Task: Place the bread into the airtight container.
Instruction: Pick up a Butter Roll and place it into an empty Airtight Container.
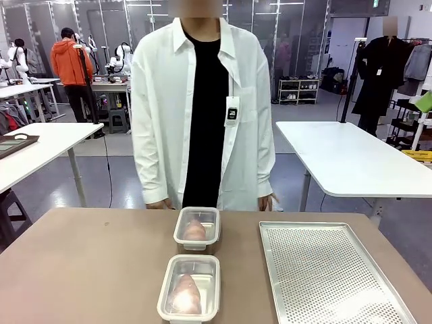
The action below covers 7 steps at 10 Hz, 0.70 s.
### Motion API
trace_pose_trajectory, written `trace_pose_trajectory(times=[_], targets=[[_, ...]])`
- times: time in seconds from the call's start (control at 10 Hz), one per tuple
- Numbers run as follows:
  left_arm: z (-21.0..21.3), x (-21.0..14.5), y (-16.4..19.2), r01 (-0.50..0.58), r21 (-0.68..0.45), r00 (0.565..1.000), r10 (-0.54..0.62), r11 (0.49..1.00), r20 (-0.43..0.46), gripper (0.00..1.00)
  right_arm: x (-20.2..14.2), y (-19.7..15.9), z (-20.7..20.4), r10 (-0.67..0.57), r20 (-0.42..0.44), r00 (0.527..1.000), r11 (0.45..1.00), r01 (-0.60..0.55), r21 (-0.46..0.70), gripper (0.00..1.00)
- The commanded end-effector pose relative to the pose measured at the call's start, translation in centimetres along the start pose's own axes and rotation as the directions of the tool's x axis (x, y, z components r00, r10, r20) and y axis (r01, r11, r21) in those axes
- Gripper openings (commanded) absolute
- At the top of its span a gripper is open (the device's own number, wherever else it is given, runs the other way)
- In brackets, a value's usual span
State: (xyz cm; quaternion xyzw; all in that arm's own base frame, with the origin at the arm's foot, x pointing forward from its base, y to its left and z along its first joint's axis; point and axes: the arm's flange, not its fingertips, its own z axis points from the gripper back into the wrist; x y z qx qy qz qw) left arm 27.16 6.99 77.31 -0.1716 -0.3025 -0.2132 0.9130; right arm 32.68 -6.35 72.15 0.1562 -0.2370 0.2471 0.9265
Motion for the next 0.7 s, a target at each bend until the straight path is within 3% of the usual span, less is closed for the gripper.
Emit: trace_pose_trajectory(times=[0.0,0.6], targets=[[0.06,-0.02,-0.02,0.020,-0.016,1.000,-0.020,1.000,0.001,1.00,0.12,-0.02,0.13,0.004,-0.009,1.000,1.000,-0.004,-0.006,1.00],[0.06,-0.02,-0.02,0.020,-0.016,1.000,-0.020,1.000,0.001,1.00,0.12,-0.02,0.13,0.004,-0.009,1.000,1.000,-0.004,-0.006,1.00]])
